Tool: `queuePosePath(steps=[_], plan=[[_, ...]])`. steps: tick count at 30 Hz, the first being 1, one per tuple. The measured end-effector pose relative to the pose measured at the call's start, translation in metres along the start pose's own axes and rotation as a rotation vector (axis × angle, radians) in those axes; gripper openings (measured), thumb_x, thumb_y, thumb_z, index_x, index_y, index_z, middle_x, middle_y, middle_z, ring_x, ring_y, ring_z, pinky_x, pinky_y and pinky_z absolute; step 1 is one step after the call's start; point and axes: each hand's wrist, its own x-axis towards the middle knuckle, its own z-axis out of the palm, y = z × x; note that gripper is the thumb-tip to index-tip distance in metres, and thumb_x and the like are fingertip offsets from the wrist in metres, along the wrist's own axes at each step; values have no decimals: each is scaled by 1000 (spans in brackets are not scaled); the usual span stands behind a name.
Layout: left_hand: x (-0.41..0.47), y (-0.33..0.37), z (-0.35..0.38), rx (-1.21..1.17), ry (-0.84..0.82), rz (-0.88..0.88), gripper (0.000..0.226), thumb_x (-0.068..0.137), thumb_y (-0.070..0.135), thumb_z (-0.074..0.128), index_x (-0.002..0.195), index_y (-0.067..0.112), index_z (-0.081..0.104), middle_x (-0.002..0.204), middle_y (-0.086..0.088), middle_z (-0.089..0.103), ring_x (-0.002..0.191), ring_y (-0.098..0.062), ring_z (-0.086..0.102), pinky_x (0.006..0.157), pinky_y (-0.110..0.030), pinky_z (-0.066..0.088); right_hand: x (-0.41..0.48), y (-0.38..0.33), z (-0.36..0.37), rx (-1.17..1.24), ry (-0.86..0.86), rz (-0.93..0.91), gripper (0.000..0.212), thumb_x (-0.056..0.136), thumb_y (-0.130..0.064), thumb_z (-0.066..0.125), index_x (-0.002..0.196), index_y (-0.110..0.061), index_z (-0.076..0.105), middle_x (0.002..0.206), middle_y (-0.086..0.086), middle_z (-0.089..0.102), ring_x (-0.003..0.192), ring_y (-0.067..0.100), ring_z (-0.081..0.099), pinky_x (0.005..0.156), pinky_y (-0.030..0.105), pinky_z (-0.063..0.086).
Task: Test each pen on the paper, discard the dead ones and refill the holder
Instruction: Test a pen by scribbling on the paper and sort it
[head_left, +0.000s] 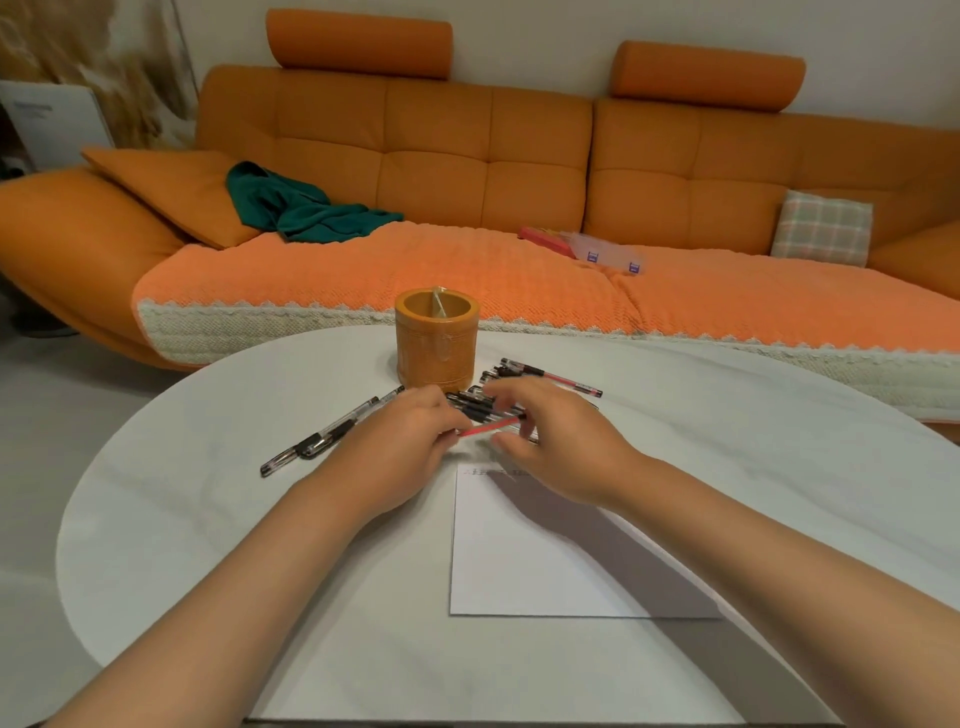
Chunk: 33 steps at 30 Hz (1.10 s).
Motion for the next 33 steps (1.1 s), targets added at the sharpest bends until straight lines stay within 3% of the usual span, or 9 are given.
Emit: queuePosePath(steps=[3, 6, 9, 13, 18, 20, 24, 28, 33], plan=[[6, 10, 10, -54, -9, 81, 26, 99, 22, 56, 122, 27, 69, 95, 12, 50, 95, -6, 45, 80, -29, 44, -7, 8, -6, -16, -23, 10, 21, 95, -35, 61, 112, -29, 72, 102, -14, 70, 86, 6, 60, 79, 36, 53], [10, 19, 15, -79, -25, 81, 26, 98, 29, 59, 122, 29, 67, 99, 17, 51, 96, 0, 44, 81, -21, 40, -18, 25, -10, 44, -25, 61, 14, 95, -32, 63, 101, -30, 75, 94, -17, 70, 82, 4, 60, 78, 35, 52], [11, 23, 18, -4, -57, 22, 28, 97, 41, 57, 124, 35, 62, 110, 18, 59, 100, -2, 50, 81, -24, 45, -30, 43, -12, 115, -2, 142, 11, 94, -30, 64, 95, -32, 74, 94, -19, 69, 84, 2, 60, 80, 33, 51], [11, 24, 20, 98, -43, -52, 27, 94, 54, 53, 115, 41, 63, 105, 19, 66, 95, -5, 57, 73, -27, 49, -40, 58, -14, 94, 21, 153, 13, 96, -29, 62, 100, -29, 74, 100, -17, 70, 89, 7, 61, 81, 34, 52], [11, 29, 30, 82, 77, -18, 18, 90, 53, 62, 100, 39, 65, 93, 22, 63, 80, 1, 46, 60, -13, 32, -37, 60, -15, 9, 23, 54, 17, 93, -19, 58, 104, -27, 68, 98, -12, 66, 91, 9, 56, 84, 33, 49], [10, 32, 34, 35, 110, -2, 17, 86, 51, 68, 97, 38, 66, 89, 24, 62, 76, 4, 45, 60, -11, 31, -36, 56, -16, 4, -12, 3, 21, 93, -21, 57, 110, -29, 67, 99, -15, 63, 90, 6, 54, 83, 29, 48], [10, 40, 39, -53, 162, 56, 19, 80, 50, 75, 93, 38, 66, 82, 28, 59, 74, 11, 47, 58, -13, 35, -34, 46, -12, -58, -129, -97, 26, 99, -45, 52, 118, -32, 64, 106, -16, 65, 93, 7, 56, 76, 29, 46], [14, 37, 38, -213, 79, 19, 18, 83, 43, 75, 97, 40, 65, 87, 25, 65, 78, -4, 59, 66, -23, 49, -31, 52, -13, -138, -98, -130, 24, 102, -43, 47, 115, -32, 64, 108, -15, 68, 96, 9, 57, 70, 30, 42], [17, 36, 39, -314, 71, -22, 21, 87, 25, 74, 104, 37, 74, 87, 25, 68, 85, -3, 60, 69, -13, 42, -30, 54, -10, -141, -94, -126, 20, 103, -32, 47, 105, -22, 64, 97, -7, 66, 88, 17, 57, 69, 32, 40]])
